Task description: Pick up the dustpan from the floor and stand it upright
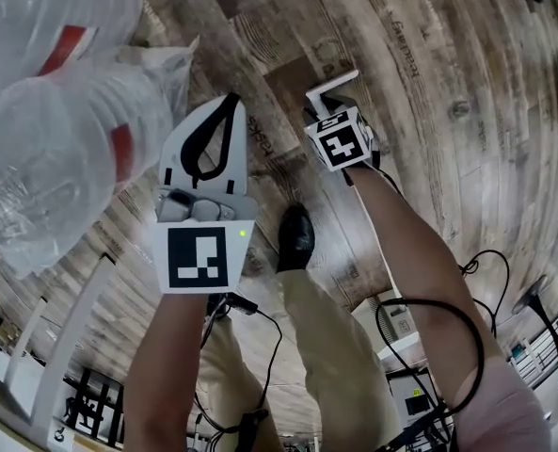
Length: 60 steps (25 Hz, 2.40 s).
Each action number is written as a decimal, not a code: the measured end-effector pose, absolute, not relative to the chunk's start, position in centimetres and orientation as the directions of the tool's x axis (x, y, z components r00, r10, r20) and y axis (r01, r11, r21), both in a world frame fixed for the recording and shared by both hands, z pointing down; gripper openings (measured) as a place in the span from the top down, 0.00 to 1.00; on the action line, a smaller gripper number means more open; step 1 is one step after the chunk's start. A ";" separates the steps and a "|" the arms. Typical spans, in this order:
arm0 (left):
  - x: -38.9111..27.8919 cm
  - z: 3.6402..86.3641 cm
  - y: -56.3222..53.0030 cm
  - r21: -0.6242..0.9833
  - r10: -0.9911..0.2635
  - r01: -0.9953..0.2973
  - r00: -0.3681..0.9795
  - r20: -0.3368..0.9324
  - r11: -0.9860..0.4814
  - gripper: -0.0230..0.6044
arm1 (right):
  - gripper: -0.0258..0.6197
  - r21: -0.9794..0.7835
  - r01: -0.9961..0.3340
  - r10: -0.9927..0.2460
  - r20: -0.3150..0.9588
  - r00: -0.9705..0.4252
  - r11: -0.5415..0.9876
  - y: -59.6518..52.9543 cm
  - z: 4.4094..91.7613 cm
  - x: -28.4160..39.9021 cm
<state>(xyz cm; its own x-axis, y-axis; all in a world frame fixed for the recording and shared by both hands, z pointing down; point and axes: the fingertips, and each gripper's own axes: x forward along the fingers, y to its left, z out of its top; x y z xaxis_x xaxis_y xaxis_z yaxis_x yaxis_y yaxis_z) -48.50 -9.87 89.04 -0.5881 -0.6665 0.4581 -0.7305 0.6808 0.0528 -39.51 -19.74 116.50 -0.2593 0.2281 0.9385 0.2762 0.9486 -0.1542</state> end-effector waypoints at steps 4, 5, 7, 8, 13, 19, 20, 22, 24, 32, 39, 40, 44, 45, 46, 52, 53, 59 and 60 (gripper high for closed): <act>-48.5 89.5 -9.9 0.061 -0.664 -0.728 -0.584 0.466 0.683 0.95 | 0.68 -0.156 0.261 0.220 0.947 -0.234 0.952 -20.0 117.2 -39.7; -48.6 89.6 -9.9 0.059 -0.665 -0.729 -0.583 0.467 0.682 0.95 | 0.69 -0.152 0.267 0.216 0.949 -0.230 0.952 -19.9 117.6 -39.7; -48.9 89.7 -9.9 0.053 -0.667 -0.734 -0.582 0.466 0.677 0.95 | 0.73 -0.134 0.266 0.199 0.951 -0.237 0.955 -20.1 118.1 -39.9; -49.0 89.7 -9.8 0.053 -0.667 -0.734 -0.582 0.465 0.677 0.95 | 0.76 -0.127 0.261 0.192 0.951 -0.242 0.957 -20.2 118.1 -40.0; -48.9 89.7 -9.9 0.056 -0.678 -0.740 -0.579 0.452 0.670 0.95 | 0.78 -0.121 0.252 0.185 0.951 -0.248 0.960 -20.2 117.7 -40.2; -48.0 87.6 -10.4 0.069 -0.687 -0.745 -0.571 0.448 0.664 0.95 | 0.79 -0.118 0.220 0.181 0.939 -0.293 0.968 -20.3 114.3 -40.4; -48.0 87.1 -10.5 0.072 -0.693 -0.747 -0.570 0.442 0.661 0.95 | 0.80 -0.118 0.208 0.179 0.936 -0.304 0.971 -20.3 113.4 -40.4; -47.7 85.8 -10.7 0.085 -0.703 -0.750 -0.566 0.431 0.656 0.95 | 0.80 -0.113 0.181 0.168 0.929 -0.330 0.977 -20.6 111.4 -40.4; -47.3 84.0 -10.9 0.093 -0.713 -0.755 -0.562 0.419 0.649 0.95 | 0.80 -0.110 0.160 0.162 0.922 -0.353 0.981 -20.8 109.0 -40.2; -47.3 75.0 -11.3 0.106 -0.753 -0.780 -0.545 0.369 0.617 0.95 | 0.81 -0.080 0.116 0.123 0.894 -0.431 0.990 -21.6 98.3 -39.3; -45.7 66.4 -10.9 0.109 -0.795 -0.811 -0.521 0.312 0.575 0.95 | 0.81 -0.011 0.091 0.056 0.856 -0.514 0.996 -22.2 87.9 -37.6; -45.3 65.2 -10.8 0.109 -0.802 -0.818 -0.514 0.304 0.565 0.95 | 0.81 -0.002 0.088 0.048 0.849 -0.527 0.996 -22.2 86.5 -37.1; -43.6 60.1 -11.0 0.096 -0.839 -0.851 -0.479 0.259 0.516 0.95 | 0.81 0.063 0.059 -0.016 0.811 -0.585 0.996 -23.5 80.6 -34.9; -42.9 58.8 -11.0 0.089 -0.848 -0.861 -0.468 0.249 0.501 0.95 | 0.81 0.077 0.051 -0.032 0.801 -0.598 0.996 -23.7 79.1 -34.1; -42.2 57.5 -11.0 0.082 -0.857 -0.871 -0.455 0.241 0.485 0.95 | 0.81 0.087 0.039 -0.045 0.791 -0.610 0.995 -23.9 77.6 -33.2; -37.8 50.0 -10.0 0.043 -0.907 -0.919 -0.377 0.188 0.391 0.95 | 0.81 0.146 -0.072 -0.157 0.743 -0.650 0.987 -24.7 69.0 -27.2; -37.3 48.7 -9.7 0.011 -0.915 -0.929 -0.364 0.173 0.371 0.95 | 0.81 0.160 -0.088 -0.179 0.736 -0.653 0.983 -24.8 67.8 -26.3; -34.4 43.5 -7.7 0.041 -0.927 -0.933 -0.349 0.138 0.358 0.95 | 0.81 0.219 -0.162 -0.270 0.692 -0.669 0.962 -24.5 62.0 -20.2; -33.8 42.7 -7.4 0.031 -0.931 -0.937 -0.341 0.129 0.347 0.95 | 0.81 0.228 -0.176 -0.286 0.685 -0.670 0.958 -24.5 61.1 -19.2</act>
<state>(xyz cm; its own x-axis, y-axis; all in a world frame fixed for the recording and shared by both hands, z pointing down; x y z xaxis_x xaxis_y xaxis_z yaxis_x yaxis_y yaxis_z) -33.82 -7.43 42.65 -0.3407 -0.9312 0.1295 -0.9372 0.3473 0.0311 -19.16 -24.47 61.08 -0.6700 -0.2860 0.6851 -0.1759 0.9577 0.2278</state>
